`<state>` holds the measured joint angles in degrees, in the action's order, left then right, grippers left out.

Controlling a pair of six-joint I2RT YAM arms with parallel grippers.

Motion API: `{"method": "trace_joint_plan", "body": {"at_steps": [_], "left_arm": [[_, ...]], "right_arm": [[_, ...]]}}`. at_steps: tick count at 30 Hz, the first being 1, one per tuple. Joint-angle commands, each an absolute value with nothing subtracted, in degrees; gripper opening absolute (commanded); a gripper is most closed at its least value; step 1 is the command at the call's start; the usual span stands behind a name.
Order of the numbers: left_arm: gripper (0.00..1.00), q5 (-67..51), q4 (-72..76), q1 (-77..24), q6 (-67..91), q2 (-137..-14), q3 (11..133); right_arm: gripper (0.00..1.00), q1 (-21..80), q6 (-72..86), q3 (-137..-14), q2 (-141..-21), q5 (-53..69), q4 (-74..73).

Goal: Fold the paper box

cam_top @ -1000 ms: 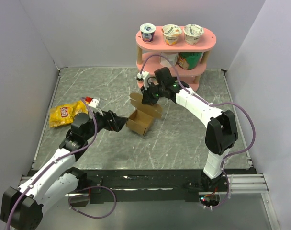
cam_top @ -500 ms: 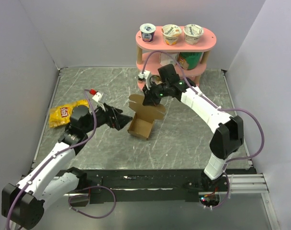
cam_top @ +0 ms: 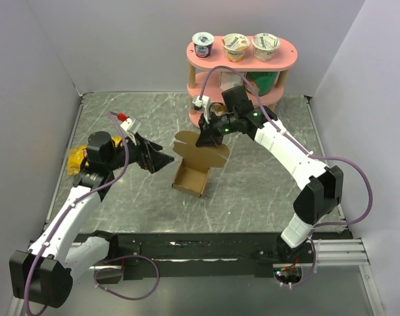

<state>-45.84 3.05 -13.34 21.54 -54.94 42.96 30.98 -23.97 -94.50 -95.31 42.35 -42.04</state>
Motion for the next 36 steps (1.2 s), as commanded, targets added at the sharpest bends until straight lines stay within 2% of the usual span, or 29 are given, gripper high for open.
{"method": "trace_joint_plan", "body": {"at_steps": [1,5,11,17,19,23,26,30,36], "left_arm": [[0.99,-43.6,-1.56,-13.1,14.77,-55.63,45.26],[0.99,-42.01,5.24,-13.45,16.96,-56.51,43.69],[0.98,-39.3,-2.26,-17.39,8.27,-63.36,49.65],[0.94,-39.91,2.55,-21.0,9.32,-64.16,48.78],[0.88,-38.15,2.46,-22.14,9.05,-63.9,48.78],[0.67,-32.98,3.34,-24.95,9.84,-62.84,47.2],[0.61,-25.16,2.46,-26.98,10.46,-61.7,46.58],[0.52,-19.61,3.16,-28.38,14.75,-60.47,45.27],[0.52,-11.61,4.04,-32.25,18.63,-60.03,43.86]], "right_arm": [[0.0,31.03,-24.96,-97.64,-92.81,46.93,-44.64],[0.0,31.03,-24.87,-99.66,-93.51,50.35,-46.32],[0.0,31.03,-24.78,-100.72,-93.52,55.1,-48.08],[0.0,31.03,-24.08,-100.29,-93.25,55.81,-47.99],[0.0,31.03,-23.12,-100.02,-93.08,55.46,-47.29],[0.0,31.03,-20.22,-98.36,-92.2,53.01,-43.17],[0.0,31.03,-17.5,-96.95,-91.5,51.77,-41.14],[0.0,31.03,-13.28,-94.49,-90.35,48.26,-36.66],[0.0,31.46,-10.38,-91.06,-88.51,44.74,-33.84]]}}
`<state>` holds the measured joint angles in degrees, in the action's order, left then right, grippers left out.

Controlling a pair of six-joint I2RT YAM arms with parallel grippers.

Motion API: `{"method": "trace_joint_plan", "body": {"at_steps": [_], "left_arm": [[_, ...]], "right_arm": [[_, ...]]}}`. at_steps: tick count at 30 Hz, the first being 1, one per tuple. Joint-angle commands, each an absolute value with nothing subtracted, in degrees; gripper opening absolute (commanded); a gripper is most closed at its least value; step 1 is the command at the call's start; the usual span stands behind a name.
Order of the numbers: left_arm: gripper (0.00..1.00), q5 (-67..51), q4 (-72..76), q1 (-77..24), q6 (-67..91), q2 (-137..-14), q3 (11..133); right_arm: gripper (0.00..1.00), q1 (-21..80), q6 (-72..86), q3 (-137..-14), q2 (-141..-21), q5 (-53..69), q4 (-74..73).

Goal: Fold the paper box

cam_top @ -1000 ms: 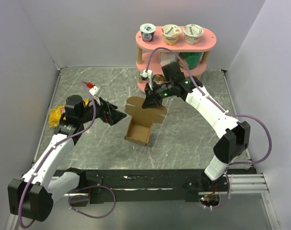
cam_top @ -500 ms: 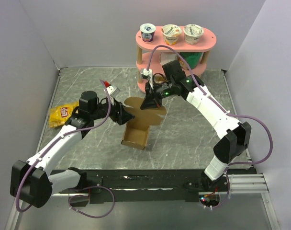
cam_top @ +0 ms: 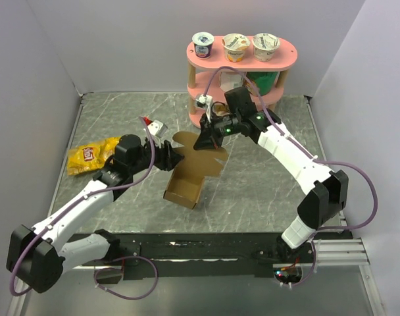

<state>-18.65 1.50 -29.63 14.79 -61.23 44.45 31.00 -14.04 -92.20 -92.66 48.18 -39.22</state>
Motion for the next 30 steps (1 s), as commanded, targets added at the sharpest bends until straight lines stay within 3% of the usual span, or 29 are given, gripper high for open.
{"method": "trace_joint_plan", "body": {"at_steps": [1,8,19,24,27,28,30], "left_arm": [[0.51,-10.91,4.13,-32.86,18.98,-60.03,43.68],[0.31,-1.41,5.71,-36.56,24.43,-60.21,41.31],[0.17,4.12,7.91,-40.43,27.42,-62.05,40.87],[0.04,5.1,7.56,-40.69,29.09,-62.4,40.61],[0.01,4.84,7.65,-40.52,27.78,-61.18,40.17],[0.01,4.57,7.21,-40.43,27.08,-60.65,40.43],[0.01,2.65,5.19,-39.47,26.55,-60.29,41.22]], "right_arm": [[0.0,31.9,-10.11,-90.53,-88.16,43.87,-33.4],[0.0,34.1,-7.74,-89.74,-87.8,35.88,-31.99],[0.0,36.03,-4.13,-89.03,-87.89,32.0,-29.45],[0.0,37.53,-3.17,-90.35,-89.38,28.48,-29.01],[0.27,37.09,-1.59,-91.14,-89.82,27.25,-27.95],[0.48,36.74,-0.62,-91.75,-90.0,27.59,-27.86],[0.52,35.08,-0.09,-93.33,-89.91,29.7,-27.16]]}}
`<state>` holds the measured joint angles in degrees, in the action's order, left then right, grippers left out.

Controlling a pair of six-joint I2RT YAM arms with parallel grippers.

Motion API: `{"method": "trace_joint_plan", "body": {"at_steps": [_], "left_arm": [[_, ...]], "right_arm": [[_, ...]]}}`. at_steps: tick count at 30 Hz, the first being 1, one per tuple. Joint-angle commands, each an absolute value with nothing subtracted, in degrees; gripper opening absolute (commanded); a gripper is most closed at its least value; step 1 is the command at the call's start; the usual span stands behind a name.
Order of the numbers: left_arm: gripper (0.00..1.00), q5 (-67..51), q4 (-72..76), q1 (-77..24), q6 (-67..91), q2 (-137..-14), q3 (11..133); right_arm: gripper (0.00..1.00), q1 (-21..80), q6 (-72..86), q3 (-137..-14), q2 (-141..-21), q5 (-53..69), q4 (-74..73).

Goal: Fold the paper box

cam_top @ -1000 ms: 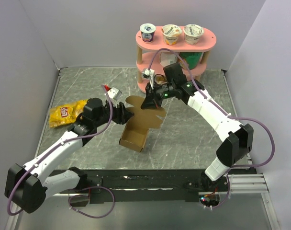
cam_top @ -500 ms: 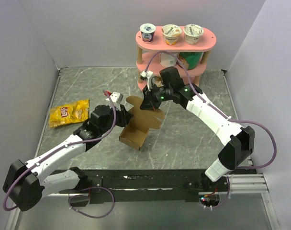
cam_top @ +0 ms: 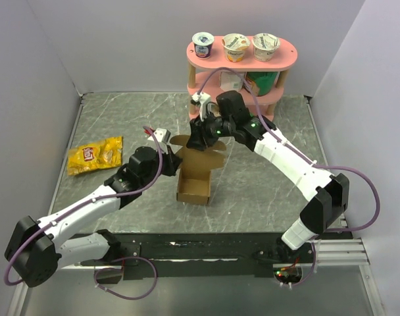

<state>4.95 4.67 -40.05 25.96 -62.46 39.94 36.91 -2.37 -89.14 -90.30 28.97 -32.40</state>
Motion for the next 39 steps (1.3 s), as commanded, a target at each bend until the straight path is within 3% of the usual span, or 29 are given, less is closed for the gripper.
{"method": "trace_joint_plan", "body": {"at_steps": [1,2,3,5,14,18,22,24,28,31,39], "left_arm": [[0.01,1.68,4.66,-37.98,26.37,-59.77,41.92],[0.01,-0.59,4.22,-37.1,26.28,-59.5,42.01],[0.01,-1.92,3.7,-36.13,26.28,-59.33,42.27],[0.01,-6.22,3.26,-33.14,25.84,-58.71,42.89],[0.01,-19.76,3.07,-22.95,21.71,-57.66,45.44],[0.01,-26.17,6.06,-19.34,22.23,-58.62,45.0],[0.01,-33.29,5.89,-16.97,22.94,-62.39,46.49],[0.01,-35.23,4.84,-16.0,23.29,-63.89,47.19],[0.01,-39.98,6.23,-15.21,25.05,-64.51,46.85],[0.01,-41.57,7.21,-15.21,25.75,-64.25,46.49],[0.01,-52.45,9.93,-15.21,23.39,-61.53,45.44]], "right_arm": [[0.6,34.46,1.22,-93.6,-89.65,31.62,-25.77],[0.83,34.11,1.14,-93.6,-89.13,32.6,-24.62],[0.96,33.67,0.97,-93.17,-87.47,33.13,-23.74],[1.0,32.44,0.53,-92.29,-84.22,33.31,-21.1],[1.0,22.44,2.98,-73.59,-67.6,34.71,-8.62],[1.0,16.62,5.36,-69.7,-67.76,40.06,-9.22],[1.0,16.0,8.85,-64.88,-66.54,46.56,-3.54],[1.0,16.87,14.46,-59.0,-64.52,50.17,7.22],[1.0,19.77,15.56,-51.6,-61.27,45.82,15.02],[1.0,20.3,15.64,-48.17,-61.43,43.16,17.92],[1.0,19.6,16.79,-54.66,-75.93,53.95,24.97]]}}
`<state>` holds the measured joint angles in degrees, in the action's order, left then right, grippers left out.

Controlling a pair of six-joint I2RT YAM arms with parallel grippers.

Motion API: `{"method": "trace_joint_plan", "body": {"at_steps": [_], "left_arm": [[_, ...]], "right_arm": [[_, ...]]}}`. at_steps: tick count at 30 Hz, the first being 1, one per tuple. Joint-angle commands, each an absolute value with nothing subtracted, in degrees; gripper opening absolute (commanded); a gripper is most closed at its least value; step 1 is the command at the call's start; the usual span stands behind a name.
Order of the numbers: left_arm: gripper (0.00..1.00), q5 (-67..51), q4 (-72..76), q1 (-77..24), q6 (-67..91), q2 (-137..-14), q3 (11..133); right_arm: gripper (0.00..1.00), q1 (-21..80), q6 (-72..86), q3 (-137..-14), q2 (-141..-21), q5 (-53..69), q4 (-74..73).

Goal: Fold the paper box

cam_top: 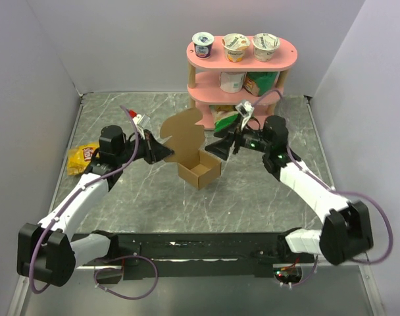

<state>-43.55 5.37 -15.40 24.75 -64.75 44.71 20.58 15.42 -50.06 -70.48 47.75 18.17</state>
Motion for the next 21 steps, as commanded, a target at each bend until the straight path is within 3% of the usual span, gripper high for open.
{"method": "trace_joint_plan", "body": {"at_steps": [1,12,16,21], "left_arm": [[0.01,-53.69,11.06,-15.21,23.38,-61.18,45.27],[0.01,-61.7,14.42,-15.21,23.91,-60.21,44.38],[0.01,-61.61,14.67,-15.21,23.9,-60.2,43.95],[0.01,-61.96,16.43,-15.21,25.14,-60.21,43.68]], "right_arm": [[1.0,19.43,16.18,-56.93,-77.5,54.92,24.09],[1.0,12.92,11.16,-55.45,-74.09,62.04,18.73],[1.0,13.45,13.26,-57.04,-76.02,69.5,20.2],[0.99,14.59,14.67,-55.37,-76.29,69.17,22.14]]}}
